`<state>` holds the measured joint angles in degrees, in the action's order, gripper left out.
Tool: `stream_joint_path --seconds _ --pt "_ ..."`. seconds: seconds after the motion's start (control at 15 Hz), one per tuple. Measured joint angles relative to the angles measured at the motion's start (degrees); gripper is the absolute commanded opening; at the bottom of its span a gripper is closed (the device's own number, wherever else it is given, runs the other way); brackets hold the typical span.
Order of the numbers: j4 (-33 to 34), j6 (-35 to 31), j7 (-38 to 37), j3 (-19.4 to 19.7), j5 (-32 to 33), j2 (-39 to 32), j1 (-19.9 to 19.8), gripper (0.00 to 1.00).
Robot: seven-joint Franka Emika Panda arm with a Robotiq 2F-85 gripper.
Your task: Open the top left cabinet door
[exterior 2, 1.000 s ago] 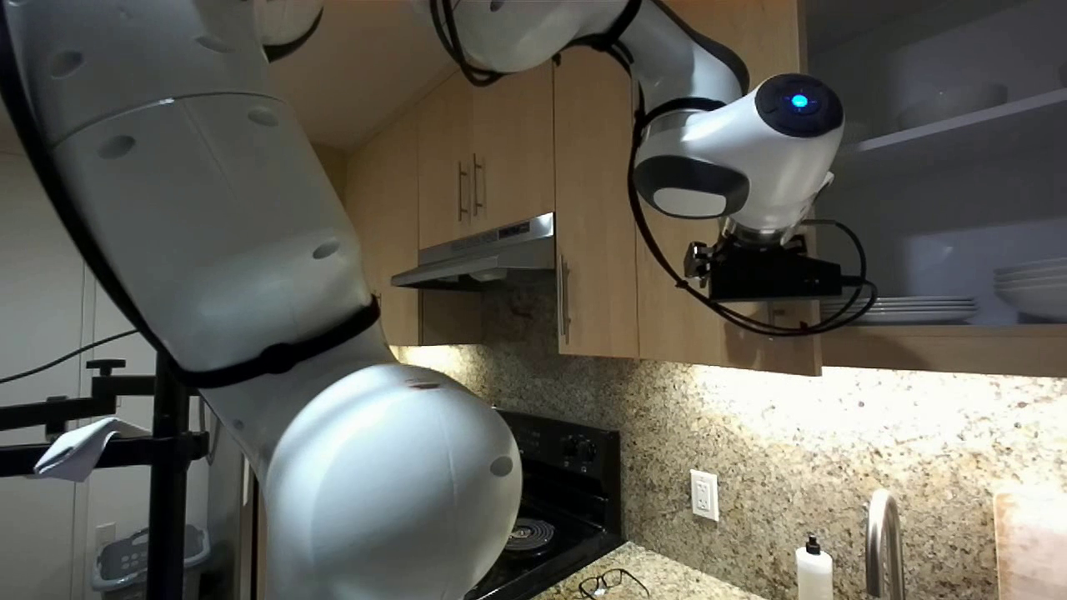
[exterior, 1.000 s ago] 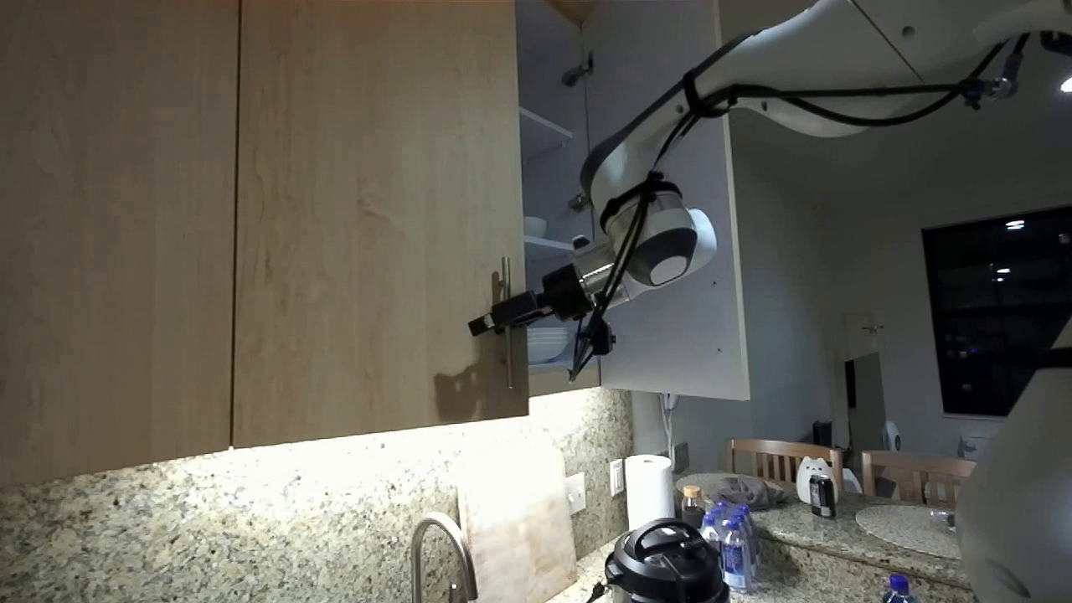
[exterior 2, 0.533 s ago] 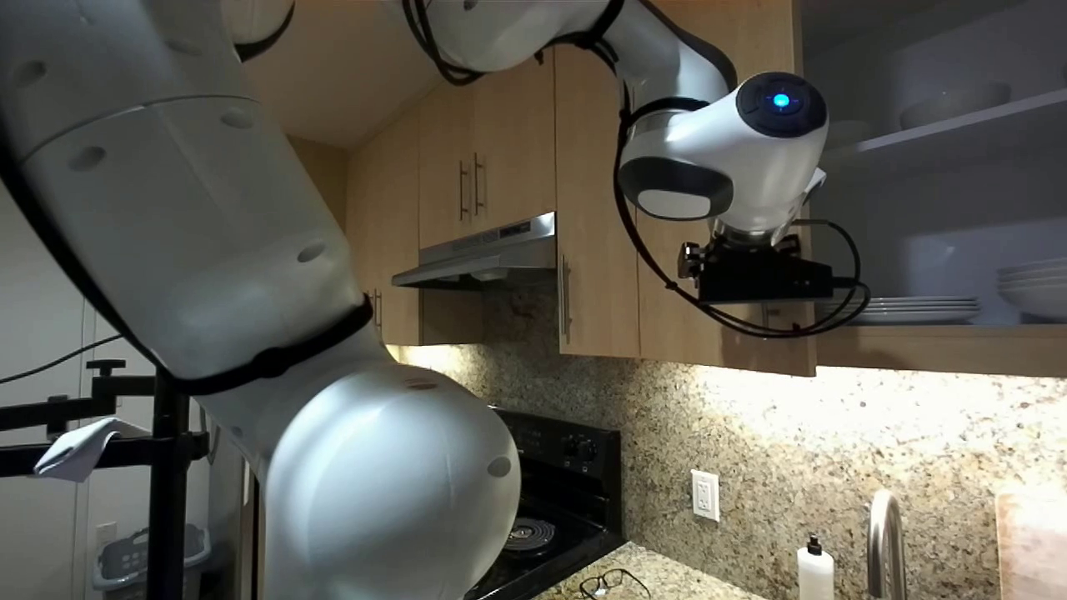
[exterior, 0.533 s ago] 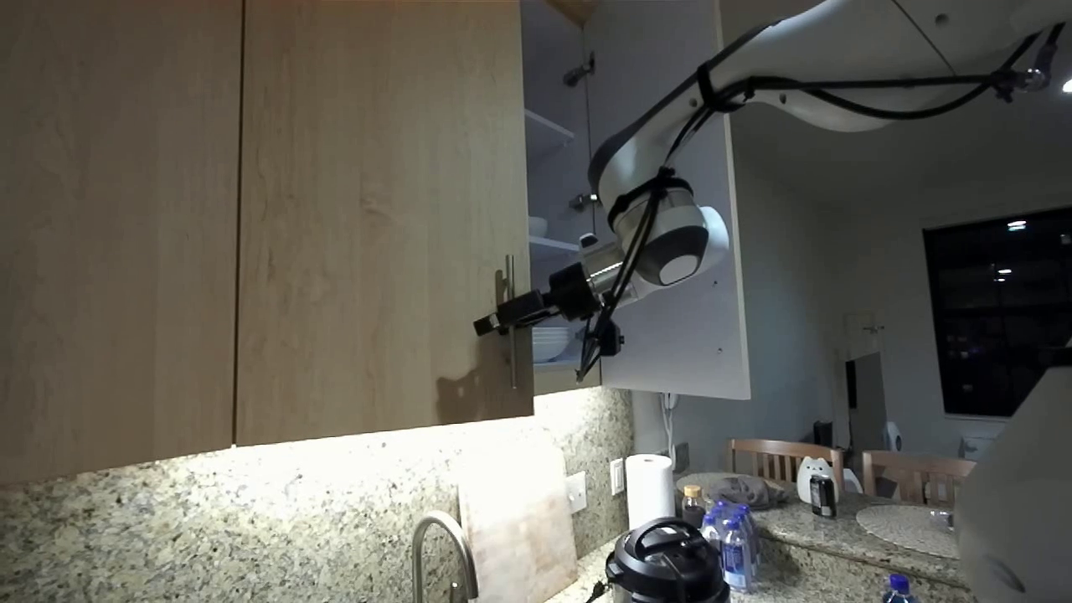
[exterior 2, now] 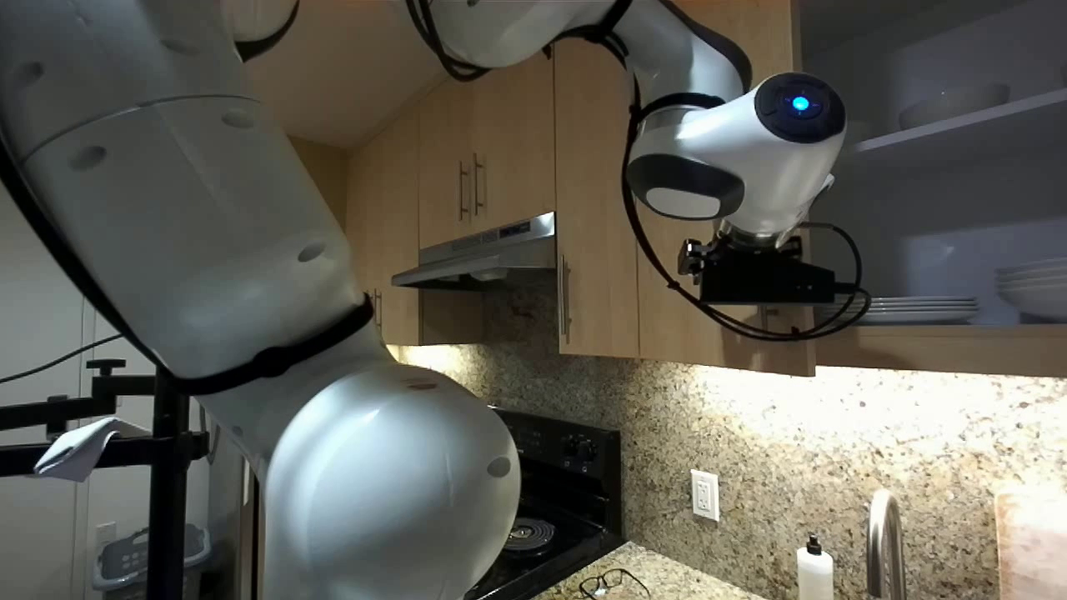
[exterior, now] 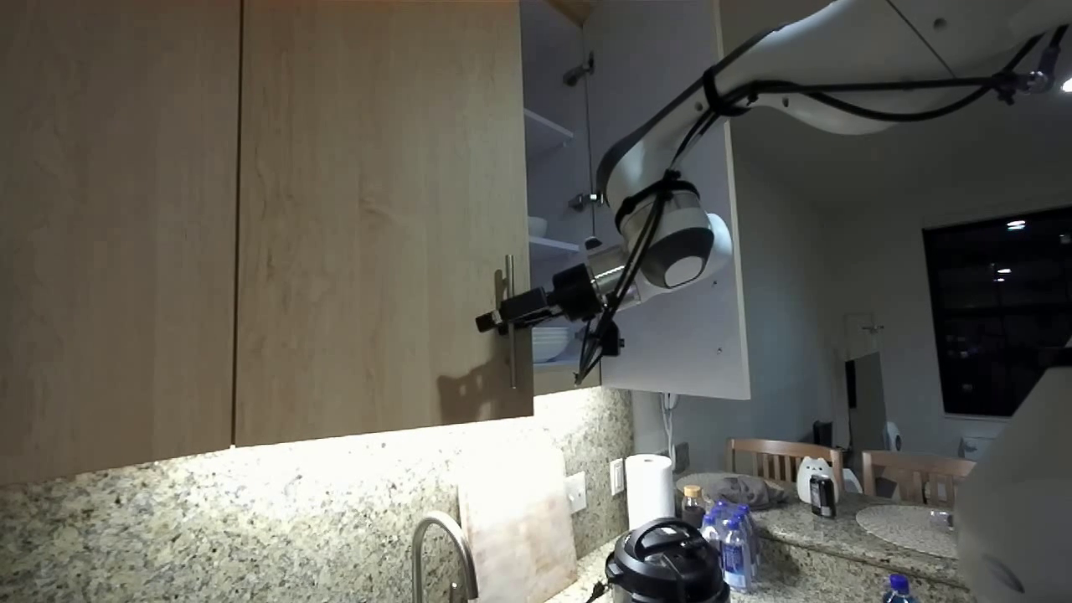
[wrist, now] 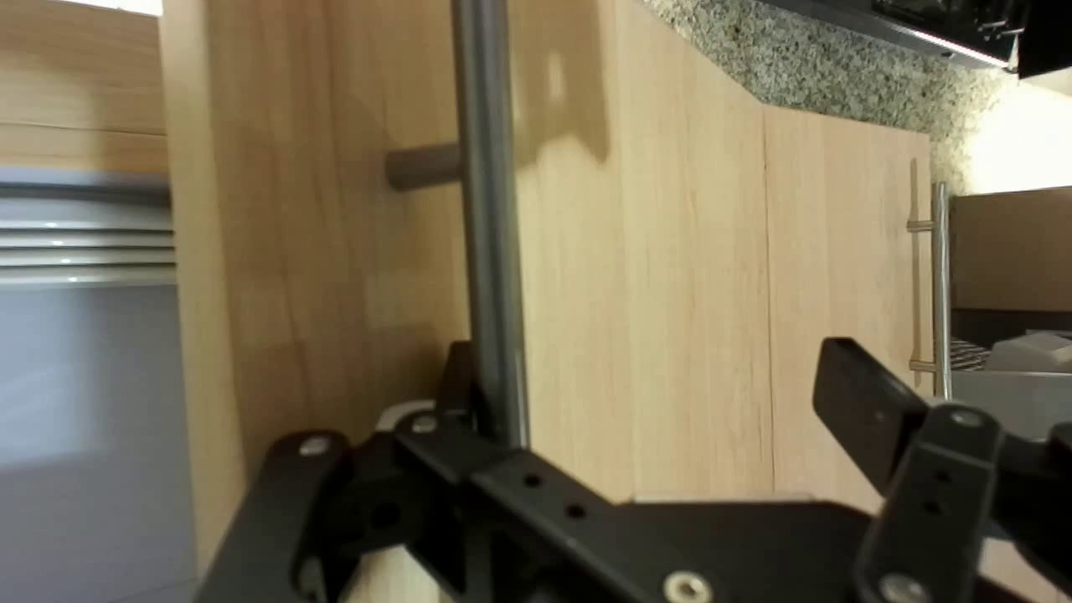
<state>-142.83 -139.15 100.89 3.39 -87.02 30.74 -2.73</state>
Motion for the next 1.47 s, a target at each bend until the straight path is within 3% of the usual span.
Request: stream_joint_path --seconds 0.2,0.47,0.67,0.87,1.13,1.47 --pt "-1.4 -2.0 3.6 -0.9 -7.4 0.9 0.0 1.00" --pt "-3.1 -12.3 8.9 -5.9 -19.7 3.4 -0.1 1.00" --pt "-3.8 -16.3 10.6 -7.8 -24.4 5.2 -0.1 1.00" --pt "-4.5 -13.1 11.6 -6.3 -25.6 5.4 -0.2 1.00" --pt "-5.9 -2.6 13.7 -1.6 -24.7 4.6 -0.7 1.00" --pt "-5.5 6.7 13.7 -1.2 -20.2 2.7 -4.6 1.00"
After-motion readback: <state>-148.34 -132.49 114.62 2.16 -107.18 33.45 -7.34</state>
